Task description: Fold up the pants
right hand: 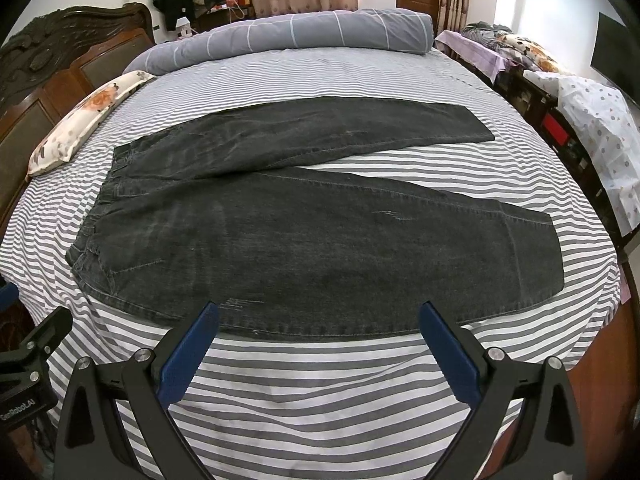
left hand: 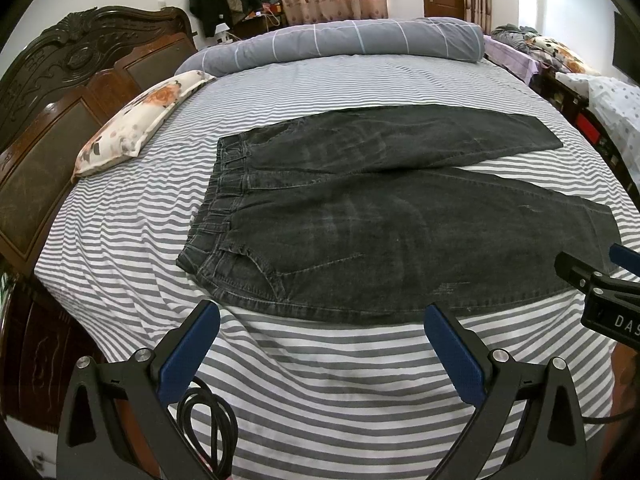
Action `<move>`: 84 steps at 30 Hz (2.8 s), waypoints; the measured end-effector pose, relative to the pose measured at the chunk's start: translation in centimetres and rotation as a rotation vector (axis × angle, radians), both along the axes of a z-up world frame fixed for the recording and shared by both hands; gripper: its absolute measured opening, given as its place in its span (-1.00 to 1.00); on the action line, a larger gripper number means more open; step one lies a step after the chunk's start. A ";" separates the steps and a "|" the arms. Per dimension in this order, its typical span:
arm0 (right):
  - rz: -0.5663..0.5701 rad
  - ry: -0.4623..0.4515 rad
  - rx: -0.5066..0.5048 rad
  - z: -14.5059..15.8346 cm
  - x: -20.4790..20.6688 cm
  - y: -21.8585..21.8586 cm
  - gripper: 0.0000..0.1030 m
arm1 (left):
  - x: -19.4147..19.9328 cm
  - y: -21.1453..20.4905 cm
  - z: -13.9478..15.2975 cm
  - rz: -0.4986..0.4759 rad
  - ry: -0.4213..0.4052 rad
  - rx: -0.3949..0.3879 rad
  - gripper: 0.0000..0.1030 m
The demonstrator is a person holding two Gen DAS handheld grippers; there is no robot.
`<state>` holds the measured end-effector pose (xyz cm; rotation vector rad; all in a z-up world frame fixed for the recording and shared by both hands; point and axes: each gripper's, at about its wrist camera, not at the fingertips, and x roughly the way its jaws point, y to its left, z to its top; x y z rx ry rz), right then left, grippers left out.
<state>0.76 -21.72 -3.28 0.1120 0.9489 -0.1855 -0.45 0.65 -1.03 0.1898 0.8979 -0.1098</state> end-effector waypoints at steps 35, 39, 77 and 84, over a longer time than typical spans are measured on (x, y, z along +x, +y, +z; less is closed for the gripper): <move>-0.078 0.021 -0.024 -0.3 0.6 -0.7 0.94 | 0.4 1.7 -0.4 0.020 0.006 -0.003 0.97; -0.106 0.019 0.039 -0.6 0.7 -1.6 0.95 | 2.0 3.2 -0.6 0.045 0.005 -0.002 0.95; 0.115 0.021 -0.054 -5.7 21.0 4.6 0.92 | 35.8 19.2 -9.4 0.106 0.163 -0.525 -0.54; 0.110 0.004 -0.017 -6.4 23.8 5.2 0.92 | 36.6 19.8 -10.9 0.253 0.181 -0.598 -0.60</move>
